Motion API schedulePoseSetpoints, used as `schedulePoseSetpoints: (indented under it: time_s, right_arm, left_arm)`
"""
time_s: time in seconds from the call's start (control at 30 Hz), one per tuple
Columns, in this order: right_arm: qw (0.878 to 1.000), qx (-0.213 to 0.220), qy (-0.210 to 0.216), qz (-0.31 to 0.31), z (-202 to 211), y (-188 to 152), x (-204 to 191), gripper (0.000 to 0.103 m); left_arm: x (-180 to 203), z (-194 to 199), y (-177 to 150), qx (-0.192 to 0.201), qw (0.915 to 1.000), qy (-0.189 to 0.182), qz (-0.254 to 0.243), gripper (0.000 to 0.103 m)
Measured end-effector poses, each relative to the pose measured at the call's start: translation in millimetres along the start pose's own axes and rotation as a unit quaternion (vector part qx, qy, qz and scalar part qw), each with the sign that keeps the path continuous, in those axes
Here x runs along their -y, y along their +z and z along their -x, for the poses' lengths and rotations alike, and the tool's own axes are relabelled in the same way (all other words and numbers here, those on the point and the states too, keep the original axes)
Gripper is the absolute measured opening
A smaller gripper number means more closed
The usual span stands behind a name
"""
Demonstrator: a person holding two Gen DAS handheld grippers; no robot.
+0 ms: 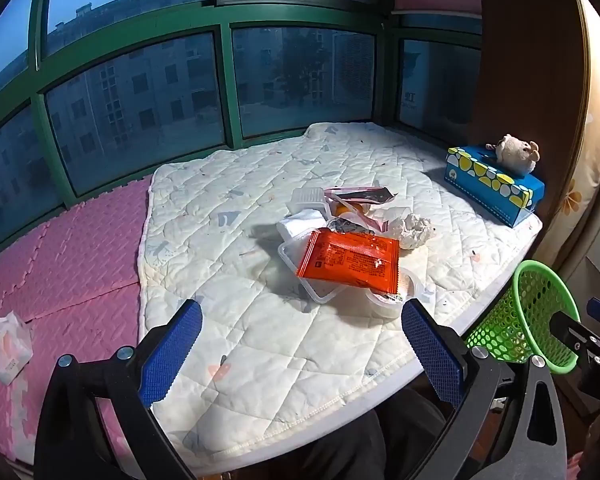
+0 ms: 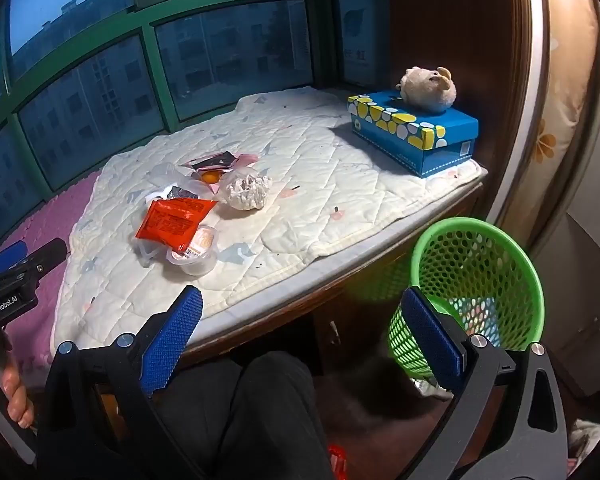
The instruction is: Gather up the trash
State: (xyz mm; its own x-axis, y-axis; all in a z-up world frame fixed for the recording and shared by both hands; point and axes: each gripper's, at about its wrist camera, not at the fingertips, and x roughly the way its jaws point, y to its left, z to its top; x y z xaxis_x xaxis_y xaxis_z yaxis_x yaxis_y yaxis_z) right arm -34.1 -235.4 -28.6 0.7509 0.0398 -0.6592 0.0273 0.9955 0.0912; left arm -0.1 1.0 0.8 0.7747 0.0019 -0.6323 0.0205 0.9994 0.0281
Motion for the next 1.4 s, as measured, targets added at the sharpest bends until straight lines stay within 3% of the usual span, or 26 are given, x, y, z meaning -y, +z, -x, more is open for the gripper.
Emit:
schedulePoseSetpoints:
  time_s: [1.4]
  right_arm:
    - [1.000,-0.004,-0.004,0.003,-8,5,-2,0.099]
  left_arm:
    - [-2,-10,9,-0.004,0.9999,-0.001,0.014,0.097]
